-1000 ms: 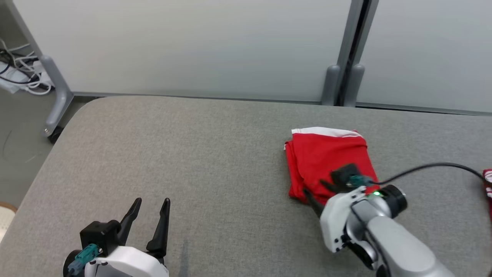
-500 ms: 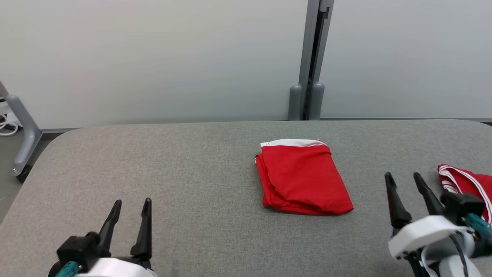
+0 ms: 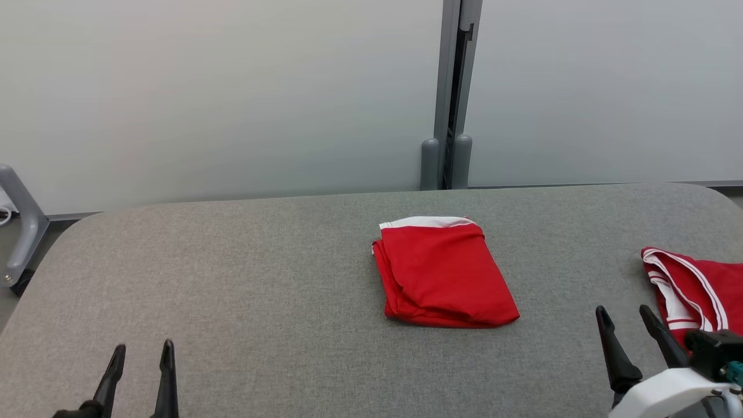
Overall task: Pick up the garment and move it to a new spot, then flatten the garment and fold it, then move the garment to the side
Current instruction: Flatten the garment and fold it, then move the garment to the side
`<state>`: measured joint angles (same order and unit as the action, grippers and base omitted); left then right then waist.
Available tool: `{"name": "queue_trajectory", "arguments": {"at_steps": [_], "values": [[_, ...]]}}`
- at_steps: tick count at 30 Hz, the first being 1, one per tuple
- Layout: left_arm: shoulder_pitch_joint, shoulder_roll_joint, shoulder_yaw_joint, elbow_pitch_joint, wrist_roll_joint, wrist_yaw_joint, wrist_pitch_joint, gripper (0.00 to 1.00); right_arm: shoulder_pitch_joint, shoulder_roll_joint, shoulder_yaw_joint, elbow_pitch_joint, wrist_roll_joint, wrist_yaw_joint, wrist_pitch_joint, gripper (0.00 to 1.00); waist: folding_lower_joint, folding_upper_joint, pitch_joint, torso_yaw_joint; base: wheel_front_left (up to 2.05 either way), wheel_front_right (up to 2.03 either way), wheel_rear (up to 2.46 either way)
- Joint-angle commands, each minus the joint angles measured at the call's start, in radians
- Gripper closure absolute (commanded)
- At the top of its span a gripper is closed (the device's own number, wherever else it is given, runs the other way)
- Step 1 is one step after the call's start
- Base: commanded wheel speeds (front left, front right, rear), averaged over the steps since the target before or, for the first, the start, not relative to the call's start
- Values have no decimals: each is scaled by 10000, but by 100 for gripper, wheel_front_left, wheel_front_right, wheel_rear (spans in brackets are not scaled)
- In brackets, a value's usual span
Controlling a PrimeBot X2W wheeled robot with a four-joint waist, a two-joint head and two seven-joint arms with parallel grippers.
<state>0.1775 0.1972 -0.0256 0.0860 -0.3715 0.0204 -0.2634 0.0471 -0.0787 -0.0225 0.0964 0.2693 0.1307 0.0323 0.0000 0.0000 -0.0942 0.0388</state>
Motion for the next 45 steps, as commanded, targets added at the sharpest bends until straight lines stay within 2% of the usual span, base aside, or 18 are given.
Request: {"name": "queue_trajectory", "arguments": {"at_steps": [1,7,12,33,35,39,45], "values": [[164,35,65,269,448,180,-8,0,220,-203,-30,-149,-226,2,99,0,0,0,-35,-2,0,0,0],[400,-9,84,817,721,196,-8,0,511,-200,-311,-417,-514,2,238,0,0,0,-84,4,0,0,0],[363,-110,220,1014,415,222,28,0,632,-134,-289,-510,-602,2,358,0,0,0,-67,-6,0,0,0],[270,-117,188,519,9,371,523,0,492,110,-375,-523,-294,2,702,0,0,0,43,229,0,0,0],[283,-148,119,496,-7,363,581,0,346,131,-395,-320,-142,2,1144,0,0,0,78,326,0,0,0],[210,-135,-71,533,71,279,679,0,-546,13,-220,100,41,2,2742,0,0,0,176,559,0,0,0],[-22,-150,-360,483,107,229,882,0,-2474,41,-659,1232,-109,5,6217,0,0,0,493,1227,0,0,0]]}}
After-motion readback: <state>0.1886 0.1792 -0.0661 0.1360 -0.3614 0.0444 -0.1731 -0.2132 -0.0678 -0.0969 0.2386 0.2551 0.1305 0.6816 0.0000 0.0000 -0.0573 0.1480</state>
